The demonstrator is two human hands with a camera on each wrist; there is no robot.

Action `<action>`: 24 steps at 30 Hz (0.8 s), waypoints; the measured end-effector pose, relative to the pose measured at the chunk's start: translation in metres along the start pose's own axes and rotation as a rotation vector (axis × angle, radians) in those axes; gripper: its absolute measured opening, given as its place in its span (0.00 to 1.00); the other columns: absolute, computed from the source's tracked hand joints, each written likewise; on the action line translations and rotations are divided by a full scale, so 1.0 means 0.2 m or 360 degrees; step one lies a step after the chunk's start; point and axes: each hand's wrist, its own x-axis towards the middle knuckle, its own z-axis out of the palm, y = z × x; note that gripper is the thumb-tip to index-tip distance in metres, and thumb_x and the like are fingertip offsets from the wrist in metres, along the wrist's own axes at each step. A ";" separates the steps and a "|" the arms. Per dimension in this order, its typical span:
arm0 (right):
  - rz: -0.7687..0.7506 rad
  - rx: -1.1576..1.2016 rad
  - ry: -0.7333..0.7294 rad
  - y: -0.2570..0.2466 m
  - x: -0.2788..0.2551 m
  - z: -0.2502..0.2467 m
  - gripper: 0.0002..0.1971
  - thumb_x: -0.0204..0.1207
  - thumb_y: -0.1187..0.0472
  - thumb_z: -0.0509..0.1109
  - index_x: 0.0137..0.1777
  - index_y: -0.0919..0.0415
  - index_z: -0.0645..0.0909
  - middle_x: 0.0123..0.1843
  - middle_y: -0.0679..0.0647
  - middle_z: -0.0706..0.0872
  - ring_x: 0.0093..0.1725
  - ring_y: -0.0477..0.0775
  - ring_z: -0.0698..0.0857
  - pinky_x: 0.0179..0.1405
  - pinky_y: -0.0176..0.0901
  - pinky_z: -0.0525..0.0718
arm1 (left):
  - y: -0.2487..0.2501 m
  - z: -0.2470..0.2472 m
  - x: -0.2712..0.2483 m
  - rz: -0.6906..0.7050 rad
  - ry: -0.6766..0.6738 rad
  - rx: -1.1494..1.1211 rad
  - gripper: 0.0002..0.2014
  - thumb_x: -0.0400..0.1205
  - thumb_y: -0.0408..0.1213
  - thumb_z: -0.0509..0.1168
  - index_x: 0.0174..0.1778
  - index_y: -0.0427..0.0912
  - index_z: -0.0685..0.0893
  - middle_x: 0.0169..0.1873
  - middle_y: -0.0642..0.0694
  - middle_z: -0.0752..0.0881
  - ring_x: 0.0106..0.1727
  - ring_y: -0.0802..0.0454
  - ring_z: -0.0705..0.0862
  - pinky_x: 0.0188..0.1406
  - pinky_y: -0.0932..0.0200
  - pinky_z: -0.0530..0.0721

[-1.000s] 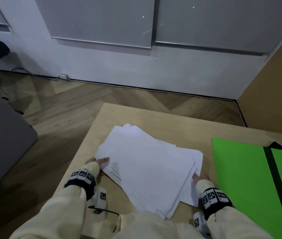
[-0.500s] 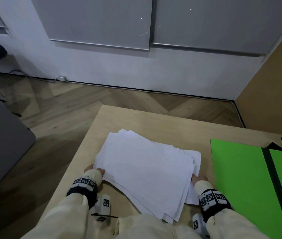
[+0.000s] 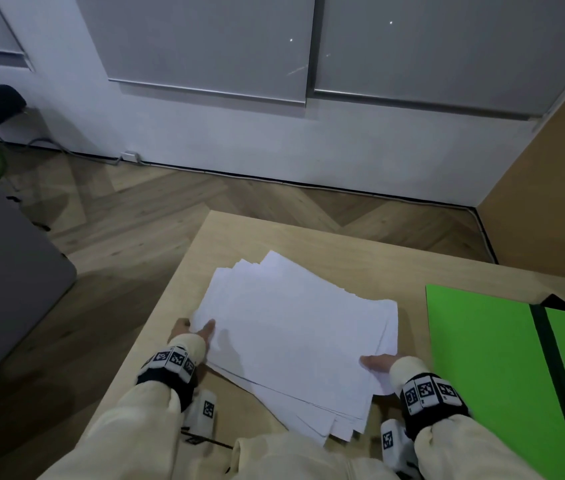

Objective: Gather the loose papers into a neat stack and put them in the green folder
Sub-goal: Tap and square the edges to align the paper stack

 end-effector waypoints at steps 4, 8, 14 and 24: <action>-0.0051 -0.0374 0.0000 0.00 0.03 0.06 0.40 0.80 0.40 0.55 0.83 0.66 0.50 0.85 0.61 0.51 0.83 0.62 0.57 0.77 0.48 0.64 | 0.03 0.01 -0.01 0.0186 0.0014 0.0294 0.34 0.80 0.36 0.65 0.80 0.37 0.59 0.78 0.36 0.66 0.79 0.37 0.66 0.78 0.47 0.67; -0.0034 -0.0280 0.0078 0.03 0.08 0.04 0.46 0.76 0.35 0.57 0.83 0.66 0.48 0.85 0.61 0.49 0.84 0.62 0.54 0.81 0.50 0.60 | 0.01 0.01 -0.07 0.0166 -0.0139 0.0800 0.32 0.80 0.41 0.64 0.79 0.38 0.61 0.76 0.41 0.70 0.77 0.45 0.71 0.76 0.57 0.70; -0.0062 -0.0127 0.0233 0.08 0.11 0.04 0.49 0.71 0.41 0.69 0.81 0.69 0.50 0.84 0.61 0.57 0.81 0.62 0.63 0.76 0.50 0.67 | -0.01 -0.03 -0.07 0.0044 -0.0604 0.0695 0.30 0.78 0.45 0.68 0.74 0.37 0.72 0.72 0.46 0.75 0.78 0.44 0.70 0.79 0.54 0.65; -0.0080 -0.0005 0.0257 0.20 0.10 0.02 0.46 0.70 0.44 0.72 0.80 0.68 0.57 0.80 0.62 0.65 0.78 0.60 0.68 0.73 0.45 0.72 | 0.02 -0.01 -0.01 -0.0171 -0.0277 0.0111 0.46 0.68 0.62 0.70 0.73 0.31 0.71 0.73 0.34 0.74 0.72 0.37 0.76 0.72 0.50 0.72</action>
